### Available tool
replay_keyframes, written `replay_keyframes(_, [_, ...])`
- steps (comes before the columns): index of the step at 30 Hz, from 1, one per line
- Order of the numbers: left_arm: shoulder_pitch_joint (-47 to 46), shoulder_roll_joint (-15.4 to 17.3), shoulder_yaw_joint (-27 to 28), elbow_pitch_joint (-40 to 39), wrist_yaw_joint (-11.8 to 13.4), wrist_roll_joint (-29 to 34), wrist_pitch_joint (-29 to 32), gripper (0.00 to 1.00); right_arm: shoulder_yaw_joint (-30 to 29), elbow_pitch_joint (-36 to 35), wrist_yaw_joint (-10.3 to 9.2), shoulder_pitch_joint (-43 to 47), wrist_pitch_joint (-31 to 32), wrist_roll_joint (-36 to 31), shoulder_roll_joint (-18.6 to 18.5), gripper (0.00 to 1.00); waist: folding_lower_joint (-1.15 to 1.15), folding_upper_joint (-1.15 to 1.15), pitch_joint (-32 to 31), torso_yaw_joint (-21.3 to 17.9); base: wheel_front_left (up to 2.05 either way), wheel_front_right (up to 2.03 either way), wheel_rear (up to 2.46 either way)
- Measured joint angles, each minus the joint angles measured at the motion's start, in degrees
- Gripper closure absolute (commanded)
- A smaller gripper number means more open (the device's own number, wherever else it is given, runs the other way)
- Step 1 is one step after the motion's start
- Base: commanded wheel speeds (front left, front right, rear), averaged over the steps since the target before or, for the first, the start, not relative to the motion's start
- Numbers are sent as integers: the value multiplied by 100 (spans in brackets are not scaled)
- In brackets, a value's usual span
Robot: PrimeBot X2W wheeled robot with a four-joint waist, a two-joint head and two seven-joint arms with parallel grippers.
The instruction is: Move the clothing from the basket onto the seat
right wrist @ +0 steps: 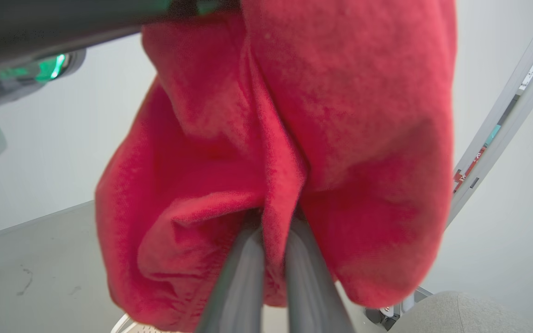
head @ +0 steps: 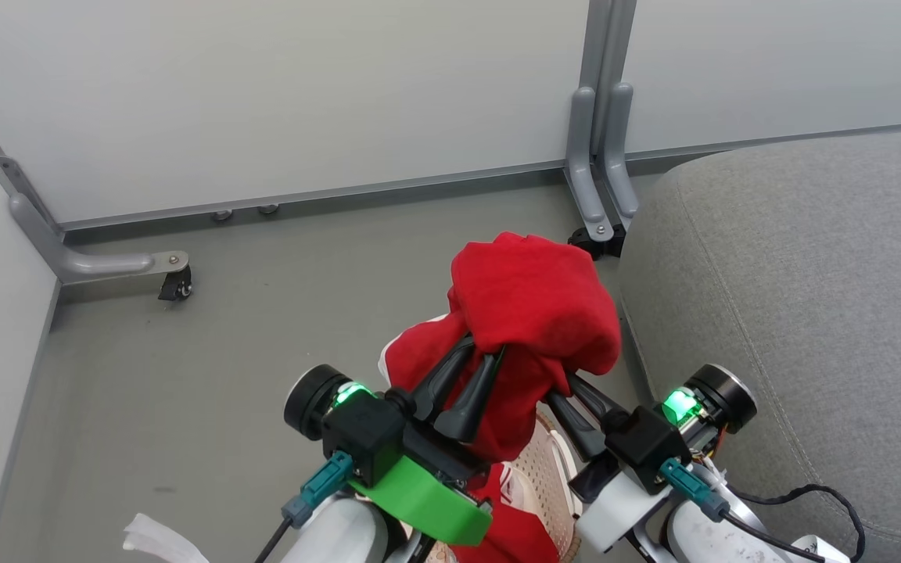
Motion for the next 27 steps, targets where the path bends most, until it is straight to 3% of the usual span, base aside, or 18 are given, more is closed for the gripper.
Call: replay_keyframes(27, [4, 0, 52, -71, -1, 2, 0, 100, 97, 75, 0, 20, 0, 60, -27, 100, 0, 0, -17, 18, 0, 0, 0])
